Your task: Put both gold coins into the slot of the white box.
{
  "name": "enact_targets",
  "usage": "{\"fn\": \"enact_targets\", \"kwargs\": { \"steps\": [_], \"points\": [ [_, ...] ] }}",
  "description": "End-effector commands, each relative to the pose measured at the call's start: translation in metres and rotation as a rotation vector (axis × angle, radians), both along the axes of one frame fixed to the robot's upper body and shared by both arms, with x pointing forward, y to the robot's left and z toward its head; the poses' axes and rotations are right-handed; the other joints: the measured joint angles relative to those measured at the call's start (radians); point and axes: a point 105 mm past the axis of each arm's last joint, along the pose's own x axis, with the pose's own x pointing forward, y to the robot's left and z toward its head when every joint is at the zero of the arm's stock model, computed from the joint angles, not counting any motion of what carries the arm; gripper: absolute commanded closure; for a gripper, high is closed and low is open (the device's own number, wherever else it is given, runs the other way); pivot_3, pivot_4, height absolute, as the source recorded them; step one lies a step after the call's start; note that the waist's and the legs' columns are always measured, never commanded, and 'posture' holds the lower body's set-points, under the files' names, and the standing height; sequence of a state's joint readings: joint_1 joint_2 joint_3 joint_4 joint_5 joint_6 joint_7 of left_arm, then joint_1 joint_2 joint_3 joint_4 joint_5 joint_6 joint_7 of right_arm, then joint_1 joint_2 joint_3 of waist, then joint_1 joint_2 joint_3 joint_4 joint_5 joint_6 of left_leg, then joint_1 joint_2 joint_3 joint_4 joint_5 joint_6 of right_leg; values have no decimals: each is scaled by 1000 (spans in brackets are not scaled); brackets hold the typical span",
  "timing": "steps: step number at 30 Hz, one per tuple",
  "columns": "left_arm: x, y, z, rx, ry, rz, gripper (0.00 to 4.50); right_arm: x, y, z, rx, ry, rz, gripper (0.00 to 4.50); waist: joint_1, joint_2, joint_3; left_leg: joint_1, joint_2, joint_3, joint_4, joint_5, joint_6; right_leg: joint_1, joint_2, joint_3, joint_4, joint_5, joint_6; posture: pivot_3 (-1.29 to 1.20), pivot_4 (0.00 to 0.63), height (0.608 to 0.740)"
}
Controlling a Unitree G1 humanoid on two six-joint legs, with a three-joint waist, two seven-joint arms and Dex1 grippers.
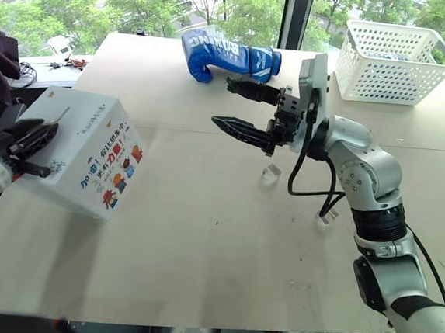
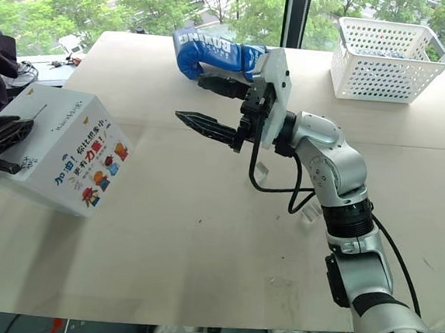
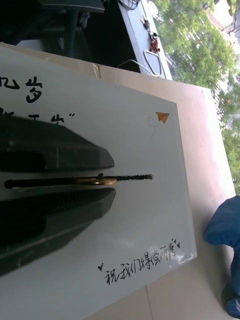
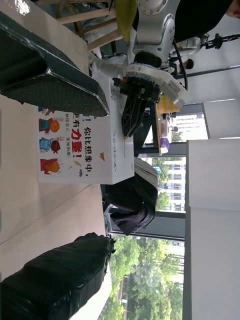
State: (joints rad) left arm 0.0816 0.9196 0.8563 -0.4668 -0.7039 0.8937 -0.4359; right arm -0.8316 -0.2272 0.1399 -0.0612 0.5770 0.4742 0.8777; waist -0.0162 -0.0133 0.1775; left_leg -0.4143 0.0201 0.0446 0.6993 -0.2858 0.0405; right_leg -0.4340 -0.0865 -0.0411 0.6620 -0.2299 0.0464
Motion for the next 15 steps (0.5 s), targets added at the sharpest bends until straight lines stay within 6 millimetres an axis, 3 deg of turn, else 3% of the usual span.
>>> {"fn": "enact_targets", "kwargs": {
  "steps": [1, 3, 6, 8, 12, 15],
  "points": [
    [4, 1, 9, 44, -59, 36, 1745, -4, -5, 11, 31, -42, -6, 398, 1, 0, 0, 0, 0, 0, 0, 0, 0, 0, 0, 0, 0, 0, 0, 0, 150, 704],
    [7, -14, 35, 68, -206, -25, 852, -2, -9, 9, 30, -38, -17, 398, 2, 0, 0, 0, -1, 0, 0, 0, 0, 0, 0, 0, 0, 0, 0, 0, 150, 704],
    [1, -61, 71, -26, -392, -254, 852, 1, -28, 2, 21, -19, -48, 398, 6, -5, -1, -2, -1, -2, 0, 0, 0, 0, -1, -2, -1, 0, 0, 0, 150, 704],
    [-4, -86, 76, -70, -408, -374, 852, 2, -42, -5, 0, -6, -75, 398, 8, -6, -1, -2, -2, -3, 0, 0, 0, 1, -1, -3, -2, 0, 0, 0, 150, 704],
    [-3, -121, 50, -87, -315, -451, 852, 6, -76, -24, -36, 20, -148, 398, 1, -5, -1, -2, -4, -2, 0, -1, 2, 1, -3, -2, -2, 0, 1, 0, 150, 704],
    [6, -144, -2, -71, -183, -435, 852, 9, -124, -53, -66, 109, -293, 398, 5, -4, -1, -1, -3, -1, 0, -1, 2, 1, -1, -2, -2, 0, 1, 0, 150, 704]
  ]
}}
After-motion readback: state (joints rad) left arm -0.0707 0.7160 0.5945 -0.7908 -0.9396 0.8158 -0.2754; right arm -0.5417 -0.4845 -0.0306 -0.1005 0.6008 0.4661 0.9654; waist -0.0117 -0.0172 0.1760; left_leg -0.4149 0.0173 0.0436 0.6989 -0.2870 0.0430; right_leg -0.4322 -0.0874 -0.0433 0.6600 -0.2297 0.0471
